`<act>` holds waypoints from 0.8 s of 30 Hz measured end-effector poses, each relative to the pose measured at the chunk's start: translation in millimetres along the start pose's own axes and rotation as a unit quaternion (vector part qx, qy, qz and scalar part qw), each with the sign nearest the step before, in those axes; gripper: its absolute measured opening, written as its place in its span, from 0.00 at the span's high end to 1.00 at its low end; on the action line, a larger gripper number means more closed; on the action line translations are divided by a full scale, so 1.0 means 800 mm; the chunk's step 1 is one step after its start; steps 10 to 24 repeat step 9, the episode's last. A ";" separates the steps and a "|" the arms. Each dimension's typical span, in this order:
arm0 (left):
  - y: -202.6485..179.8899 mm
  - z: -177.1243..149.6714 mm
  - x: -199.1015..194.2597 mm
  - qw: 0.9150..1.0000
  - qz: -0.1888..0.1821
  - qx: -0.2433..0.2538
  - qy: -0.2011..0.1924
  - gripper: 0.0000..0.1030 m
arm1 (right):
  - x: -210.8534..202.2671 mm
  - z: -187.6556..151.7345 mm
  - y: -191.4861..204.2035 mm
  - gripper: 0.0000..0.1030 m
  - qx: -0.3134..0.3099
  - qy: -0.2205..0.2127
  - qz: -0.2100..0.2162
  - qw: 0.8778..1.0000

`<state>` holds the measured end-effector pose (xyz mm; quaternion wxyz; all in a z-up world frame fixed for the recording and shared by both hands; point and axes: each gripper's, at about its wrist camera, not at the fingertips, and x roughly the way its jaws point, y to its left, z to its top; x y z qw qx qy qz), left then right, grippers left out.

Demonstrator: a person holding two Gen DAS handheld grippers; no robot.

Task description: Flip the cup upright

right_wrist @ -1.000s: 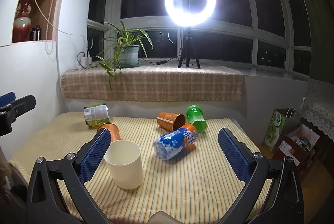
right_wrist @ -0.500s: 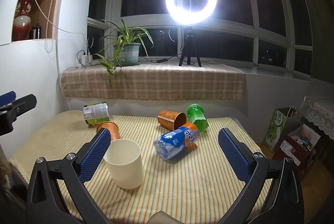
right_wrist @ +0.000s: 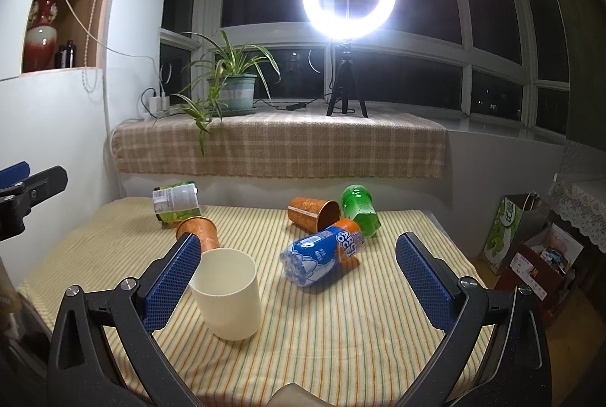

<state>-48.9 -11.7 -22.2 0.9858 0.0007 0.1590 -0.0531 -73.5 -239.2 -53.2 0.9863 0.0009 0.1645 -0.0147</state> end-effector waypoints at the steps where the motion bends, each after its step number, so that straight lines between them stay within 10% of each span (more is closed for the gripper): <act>1: 0.000 0.000 0.000 1.000 0.001 0.000 0.000 0.00 | 0.000 0.000 0.000 0.01 0.000 0.001 0.001 1.000; 24: 0.004 -0.002 0.000 1.000 0.001 -0.002 0.001 0.00 | 0.004 -0.002 0.001 0.01 -0.001 0.005 0.005 1.000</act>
